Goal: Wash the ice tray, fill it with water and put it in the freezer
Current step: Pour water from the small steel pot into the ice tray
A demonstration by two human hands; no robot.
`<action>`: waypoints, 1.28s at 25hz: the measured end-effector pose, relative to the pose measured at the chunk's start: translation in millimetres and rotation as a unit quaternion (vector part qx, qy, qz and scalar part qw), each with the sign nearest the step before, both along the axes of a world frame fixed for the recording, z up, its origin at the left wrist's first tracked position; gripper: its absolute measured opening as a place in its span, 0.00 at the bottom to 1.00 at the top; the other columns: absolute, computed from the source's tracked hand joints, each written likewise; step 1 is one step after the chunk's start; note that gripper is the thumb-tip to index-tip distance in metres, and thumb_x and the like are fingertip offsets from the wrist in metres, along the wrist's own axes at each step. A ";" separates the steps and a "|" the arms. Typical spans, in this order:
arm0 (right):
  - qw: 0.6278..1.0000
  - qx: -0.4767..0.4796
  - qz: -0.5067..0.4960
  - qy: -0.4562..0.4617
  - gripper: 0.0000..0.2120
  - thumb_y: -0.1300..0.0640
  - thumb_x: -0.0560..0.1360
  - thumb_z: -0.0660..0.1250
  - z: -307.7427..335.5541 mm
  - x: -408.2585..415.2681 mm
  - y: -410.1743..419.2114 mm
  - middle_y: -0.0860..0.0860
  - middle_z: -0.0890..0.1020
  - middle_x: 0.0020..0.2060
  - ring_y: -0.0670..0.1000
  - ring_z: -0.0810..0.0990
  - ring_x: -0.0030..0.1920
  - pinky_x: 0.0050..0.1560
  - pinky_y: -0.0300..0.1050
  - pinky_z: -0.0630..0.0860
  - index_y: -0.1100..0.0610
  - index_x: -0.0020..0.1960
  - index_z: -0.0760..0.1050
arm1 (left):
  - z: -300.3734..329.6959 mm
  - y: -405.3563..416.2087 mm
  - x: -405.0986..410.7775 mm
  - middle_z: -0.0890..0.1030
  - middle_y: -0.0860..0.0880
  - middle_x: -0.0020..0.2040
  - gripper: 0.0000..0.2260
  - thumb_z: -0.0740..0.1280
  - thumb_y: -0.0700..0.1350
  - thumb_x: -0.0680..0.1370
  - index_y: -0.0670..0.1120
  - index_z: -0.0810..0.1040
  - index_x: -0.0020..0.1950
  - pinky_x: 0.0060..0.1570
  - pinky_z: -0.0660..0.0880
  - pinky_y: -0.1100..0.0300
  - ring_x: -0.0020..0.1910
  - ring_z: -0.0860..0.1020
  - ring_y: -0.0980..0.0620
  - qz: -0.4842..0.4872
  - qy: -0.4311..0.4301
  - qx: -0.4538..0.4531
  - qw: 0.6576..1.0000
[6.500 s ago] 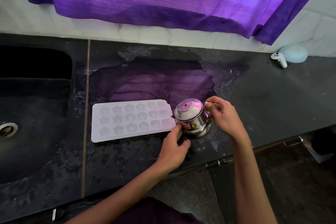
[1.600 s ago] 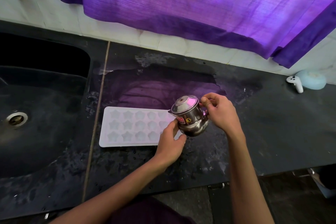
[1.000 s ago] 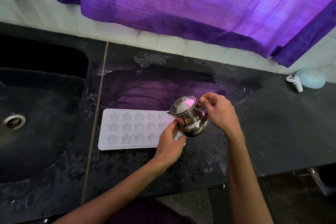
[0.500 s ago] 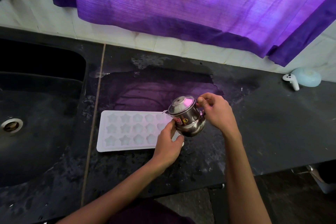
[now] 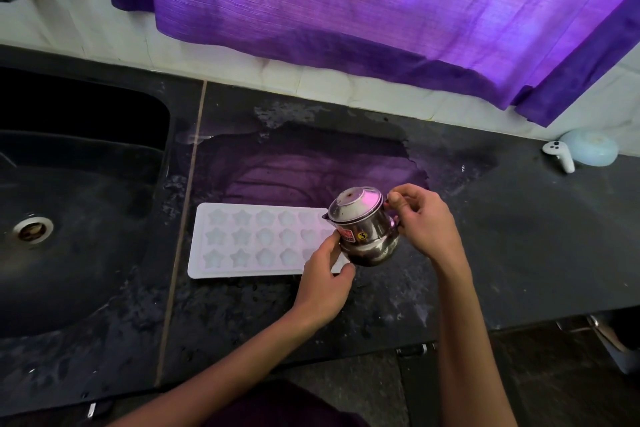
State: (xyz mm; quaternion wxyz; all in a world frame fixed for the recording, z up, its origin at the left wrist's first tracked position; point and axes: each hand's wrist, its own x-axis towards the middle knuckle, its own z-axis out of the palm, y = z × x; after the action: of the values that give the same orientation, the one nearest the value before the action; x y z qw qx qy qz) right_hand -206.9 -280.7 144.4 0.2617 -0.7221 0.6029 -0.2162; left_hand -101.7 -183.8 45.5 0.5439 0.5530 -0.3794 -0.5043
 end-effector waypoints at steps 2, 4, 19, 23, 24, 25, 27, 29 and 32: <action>1.000 -0.007 0.004 0.015 0.07 0.53 0.78 0.63 0.3 0.4 2.1 0.44 0.83 0.38 0.50 0.82 0.45 0.52 0.56 0.78 0.47 0.42 0.76 | -0.3 2.2 -1.4 0.71 0.58 0.64 0.25 0.62 0.32 0.77 0.47 0.65 0.73 0.62 0.64 0.71 0.65 0.68 0.64 -0.004 0.009 0.000 1.000; 0.999 -0.014 0.009 0.027 0.06 0.52 0.78 0.63 -0.3 0.4 4.2 0.45 0.83 0.39 0.49 0.82 0.45 0.52 0.52 0.77 0.48 0.43 0.76 | -0.9 4.1 -2.3 0.71 0.60 0.63 0.25 0.61 0.31 0.76 0.48 0.66 0.72 0.58 0.64 0.76 0.63 0.68 0.66 -0.005 0.016 0.004 1.000; 0.995 -0.018 0.020 0.100 0.08 0.50 0.79 0.62 -4.1 2.4 6.6 0.45 0.85 0.43 0.49 0.81 0.45 0.47 0.44 0.71 0.50 0.47 0.79 | -2.1 8.8 -7.8 0.72 0.69 0.51 0.22 0.62 0.32 0.77 0.54 0.68 0.65 0.43 0.67 0.83 0.51 0.70 0.73 -0.001 0.049 0.042 0.998; 0.995 -0.018 0.018 0.095 0.08 0.50 0.79 0.62 -4.4 2.0 6.9 0.46 0.85 0.43 0.49 0.81 0.45 0.49 0.46 0.72 0.50 0.47 0.79 | -0.1 9.1 -8.2 0.72 0.67 0.53 0.23 0.62 0.31 0.77 0.51 0.68 0.67 0.45 0.67 0.82 0.54 0.70 0.71 -0.001 0.051 0.040 0.998; 0.995 -0.017 0.017 0.094 0.08 0.50 0.79 0.62 -4.4 1.8 7.1 0.46 0.85 0.44 0.49 0.81 0.45 0.50 0.46 0.73 0.50 0.47 0.79 | -0.1 9.1 -8.3 0.72 0.68 0.52 0.23 0.62 0.31 0.77 0.51 0.69 0.66 0.45 0.67 0.82 0.53 0.70 0.72 -0.002 0.051 0.040 0.998; 0.995 -0.017 0.017 0.094 0.08 0.50 0.79 0.62 -4.4 1.8 7.1 0.46 0.85 0.44 0.49 0.81 0.45 0.50 0.46 0.73 0.50 0.48 0.79 | -0.2 9.1 -8.0 0.72 0.68 0.52 0.22 0.61 0.31 0.77 0.52 0.69 0.66 0.45 0.67 0.82 0.52 0.70 0.73 -0.003 0.052 0.040 0.998; 0.995 -0.015 0.017 0.094 0.08 0.50 0.79 0.61 -4.4 1.6 7.3 0.46 0.85 0.44 0.49 0.81 0.45 0.49 0.46 0.73 0.50 0.48 0.78 | -0.5 9.1 -7.5 0.72 0.69 0.51 0.22 0.62 0.31 0.77 0.52 0.68 0.66 0.44 0.67 0.82 0.51 0.70 0.74 -0.005 0.051 0.044 0.998; 0.995 -0.015 0.015 0.094 0.08 0.49 0.79 0.61 -4.3 1.6 7.8 0.45 0.85 0.44 0.48 0.81 0.44 0.47 0.44 0.72 0.49 0.48 0.78 | -0.3 9.4 -7.0 0.71 0.69 0.51 0.22 0.62 0.32 0.77 0.53 0.68 0.65 0.44 0.67 0.82 0.51 0.70 0.74 -0.007 0.049 0.044 0.998; 0.995 -0.018 0.016 0.096 0.08 0.49 0.79 0.61 -4.0 1.8 8.4 0.45 0.85 0.43 0.48 0.81 0.43 0.47 0.43 0.71 0.49 0.47 0.78 | 0.3 10.0 -7.2 0.72 0.68 0.52 0.23 0.62 0.31 0.77 0.53 0.68 0.65 0.44 0.67 0.82 0.53 0.70 0.71 -0.006 0.049 0.040 0.998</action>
State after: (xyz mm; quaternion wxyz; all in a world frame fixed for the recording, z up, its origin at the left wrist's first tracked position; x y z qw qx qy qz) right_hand -205.1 -272.3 140.4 0.1932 -0.7534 0.6098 -0.1525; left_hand -108.9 -173.8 45.7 0.5361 0.5471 -0.3349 -0.5488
